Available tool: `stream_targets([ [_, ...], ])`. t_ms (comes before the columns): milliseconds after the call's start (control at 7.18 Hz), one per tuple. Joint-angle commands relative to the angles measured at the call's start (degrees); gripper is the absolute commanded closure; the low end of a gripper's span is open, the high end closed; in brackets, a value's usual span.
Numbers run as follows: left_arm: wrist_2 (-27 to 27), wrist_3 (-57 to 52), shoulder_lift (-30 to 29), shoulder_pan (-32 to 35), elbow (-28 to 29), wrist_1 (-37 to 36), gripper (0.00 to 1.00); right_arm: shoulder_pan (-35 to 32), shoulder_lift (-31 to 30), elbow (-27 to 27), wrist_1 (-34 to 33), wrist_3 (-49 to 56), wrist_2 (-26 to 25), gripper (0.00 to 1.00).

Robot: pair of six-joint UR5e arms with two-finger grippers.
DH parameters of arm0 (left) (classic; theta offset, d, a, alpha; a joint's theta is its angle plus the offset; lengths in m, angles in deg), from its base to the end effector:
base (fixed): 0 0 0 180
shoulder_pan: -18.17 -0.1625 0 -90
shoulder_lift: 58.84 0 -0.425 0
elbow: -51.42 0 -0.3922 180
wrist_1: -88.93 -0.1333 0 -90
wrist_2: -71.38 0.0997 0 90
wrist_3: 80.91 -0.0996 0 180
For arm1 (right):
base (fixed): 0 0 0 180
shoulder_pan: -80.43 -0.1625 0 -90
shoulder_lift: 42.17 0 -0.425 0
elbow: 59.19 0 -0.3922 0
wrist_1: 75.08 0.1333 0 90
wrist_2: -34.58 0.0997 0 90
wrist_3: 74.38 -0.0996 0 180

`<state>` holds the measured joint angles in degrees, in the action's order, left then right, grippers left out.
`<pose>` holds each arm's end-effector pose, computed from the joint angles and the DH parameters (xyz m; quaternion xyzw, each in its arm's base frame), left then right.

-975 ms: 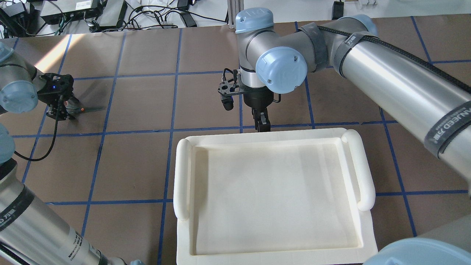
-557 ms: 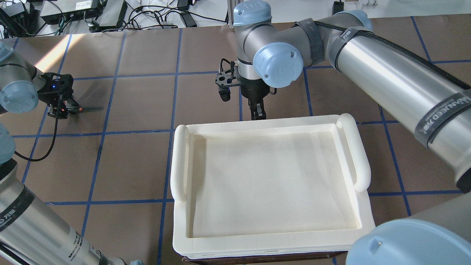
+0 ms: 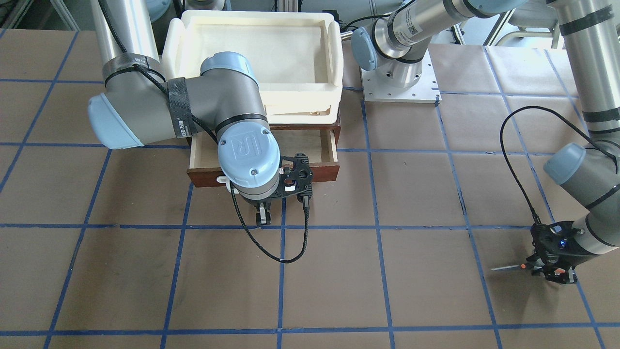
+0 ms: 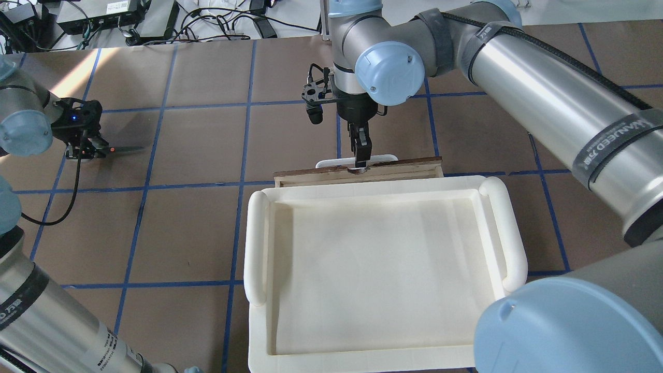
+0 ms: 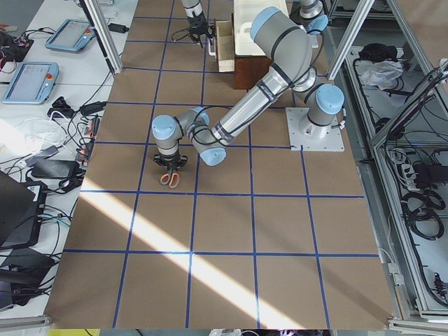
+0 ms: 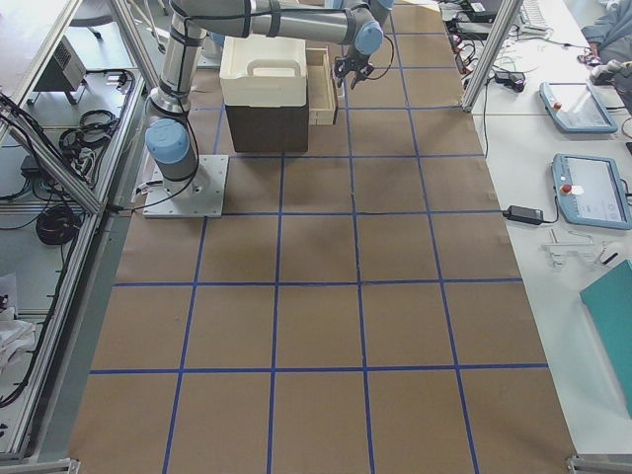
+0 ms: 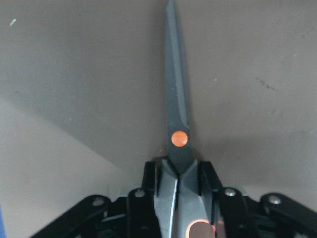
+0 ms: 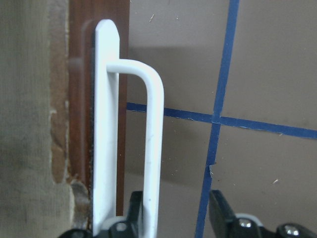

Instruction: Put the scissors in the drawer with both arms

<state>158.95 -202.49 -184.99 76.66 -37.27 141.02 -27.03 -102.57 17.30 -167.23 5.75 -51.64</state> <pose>0.2368 -0.6495 0.1876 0.7075 0.7059 -0.0268 0.0211 0.3313 -0.5872 0.3029 -0.7438 0.6565 0.0866 0.0910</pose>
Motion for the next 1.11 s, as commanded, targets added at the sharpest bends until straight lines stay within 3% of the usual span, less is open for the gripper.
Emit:
stream_targets([
  [0,1.2,0.0,1.4,0.2,0.0,0.3,1.0,0.1,2.1,-3.4,0.0,0.0,0.0,0.47],
  [418,1.4,0.9,6.0,3.9,0.0,3.3,1.0,0.8,2.5,-4.1,-2.0,2.2,0.0,0.47],
  [975,-0.6,1.4,14.1,6.9,0.0,12.6,1.0,1.7,3.5,-6.3,-2.1,3.3,0.1,0.47],
])
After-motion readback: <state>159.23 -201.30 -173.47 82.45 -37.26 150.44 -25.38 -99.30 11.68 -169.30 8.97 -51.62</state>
